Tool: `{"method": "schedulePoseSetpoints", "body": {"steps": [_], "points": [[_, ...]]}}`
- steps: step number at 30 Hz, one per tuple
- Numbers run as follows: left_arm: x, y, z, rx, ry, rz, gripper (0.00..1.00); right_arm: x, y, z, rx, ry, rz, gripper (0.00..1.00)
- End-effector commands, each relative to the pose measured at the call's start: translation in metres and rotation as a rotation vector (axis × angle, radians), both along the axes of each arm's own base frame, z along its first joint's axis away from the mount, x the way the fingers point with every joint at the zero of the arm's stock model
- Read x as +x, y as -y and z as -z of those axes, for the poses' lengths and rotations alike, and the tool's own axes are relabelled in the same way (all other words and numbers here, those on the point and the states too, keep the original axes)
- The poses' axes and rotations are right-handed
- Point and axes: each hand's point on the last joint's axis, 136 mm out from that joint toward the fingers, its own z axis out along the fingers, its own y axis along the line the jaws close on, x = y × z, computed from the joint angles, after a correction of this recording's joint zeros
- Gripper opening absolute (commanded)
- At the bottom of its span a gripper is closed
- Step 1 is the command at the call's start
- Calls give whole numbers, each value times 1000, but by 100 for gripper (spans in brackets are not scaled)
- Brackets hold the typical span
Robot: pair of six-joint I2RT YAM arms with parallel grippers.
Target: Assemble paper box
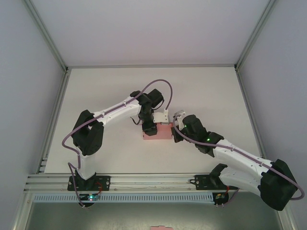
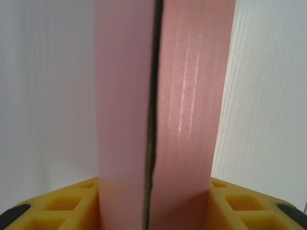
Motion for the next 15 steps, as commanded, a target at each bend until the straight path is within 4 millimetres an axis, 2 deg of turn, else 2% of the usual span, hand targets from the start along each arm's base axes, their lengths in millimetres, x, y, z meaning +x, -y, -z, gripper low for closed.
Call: {"method": "schedulePoseSetpoints", "body": {"steps": [1, 2, 4, 8, 11, 13, 15], "points": [[-4, 22, -2, -100, -25, -12, 53, -26, 5, 40, -85, -110, -29, 0], [-2, 23, -6, -107, -15, -24, 58, -25, 6, 37, -83, -102, -24, 0], [0, 24, -16, -126, 5, -38, 60, -24, 7, 30, -72, -74, -8, 0], [6, 25, -36, -159, 59, -79, 73, -24, 10, 18, -36, -45, 25, 0], [8, 27, -57, -204, 95, -117, 76, -22, 9, 11, -23, -41, 48, 0], [13, 24, -67, -215, 130, -154, 94, -20, 7, 7, -16, -48, 58, 0], [10, 19, -76, -224, 147, -173, 100, -17, 6, 3, -24, -68, 84, 0]]}}
